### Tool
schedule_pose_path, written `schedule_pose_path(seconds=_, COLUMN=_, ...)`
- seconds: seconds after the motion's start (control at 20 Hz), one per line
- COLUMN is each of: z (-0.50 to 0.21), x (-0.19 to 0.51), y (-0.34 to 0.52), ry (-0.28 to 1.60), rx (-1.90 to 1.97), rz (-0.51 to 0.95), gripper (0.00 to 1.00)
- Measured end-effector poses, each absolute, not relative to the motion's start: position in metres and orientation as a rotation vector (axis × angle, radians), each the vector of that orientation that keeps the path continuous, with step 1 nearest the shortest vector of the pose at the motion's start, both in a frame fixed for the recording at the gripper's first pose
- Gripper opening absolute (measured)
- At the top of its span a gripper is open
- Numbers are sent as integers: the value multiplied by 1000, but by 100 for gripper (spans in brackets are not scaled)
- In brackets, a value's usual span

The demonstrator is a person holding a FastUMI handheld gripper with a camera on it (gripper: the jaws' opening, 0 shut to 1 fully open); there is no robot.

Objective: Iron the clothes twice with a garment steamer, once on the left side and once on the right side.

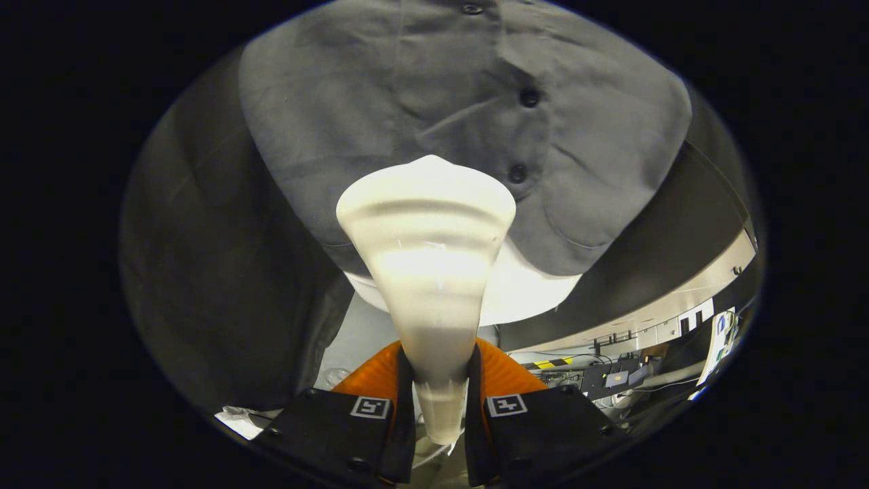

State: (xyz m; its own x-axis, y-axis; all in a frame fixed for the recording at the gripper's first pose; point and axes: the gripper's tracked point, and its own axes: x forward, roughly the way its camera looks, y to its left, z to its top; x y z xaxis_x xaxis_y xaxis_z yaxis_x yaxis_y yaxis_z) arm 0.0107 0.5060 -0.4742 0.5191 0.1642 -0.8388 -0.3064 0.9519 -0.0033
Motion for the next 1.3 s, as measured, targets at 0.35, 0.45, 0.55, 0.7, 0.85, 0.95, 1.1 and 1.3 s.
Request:
schedule_pose_path(seconds=0.35, z=-398, x=19, y=423, ry=868, rx=-72, rz=224, gripper=38)
schedule_pose_path(seconds=0.45, z=-374, x=22, y=399, ry=826, rx=-47, rz=213, gripper=37)
schedule_pose_path(seconds=0.55, z=-346, x=24, y=373, ry=779, rx=-29, rz=202, gripper=38)
schedule_pose_path(seconds=0.7, z=-306, x=20, y=337, ry=720, rx=-18, rz=201, gripper=38)
schedule_pose_path(seconds=0.85, z=-262, x=18, y=306, ry=656, rx=-8, rz=206, gripper=38)
schedule_pose_path(seconds=0.95, z=-232, x=16, y=285, ry=600, rx=-2, rz=212, gripper=37)
schedule_pose_path(seconds=1.1, z=-190, x=12, y=265, ry=525, rx=-1, rz=223, gripper=37)
schedule_pose_path(seconds=1.3, z=-139, x=1, y=248, ry=438, rx=21, rz=255, gripper=37)
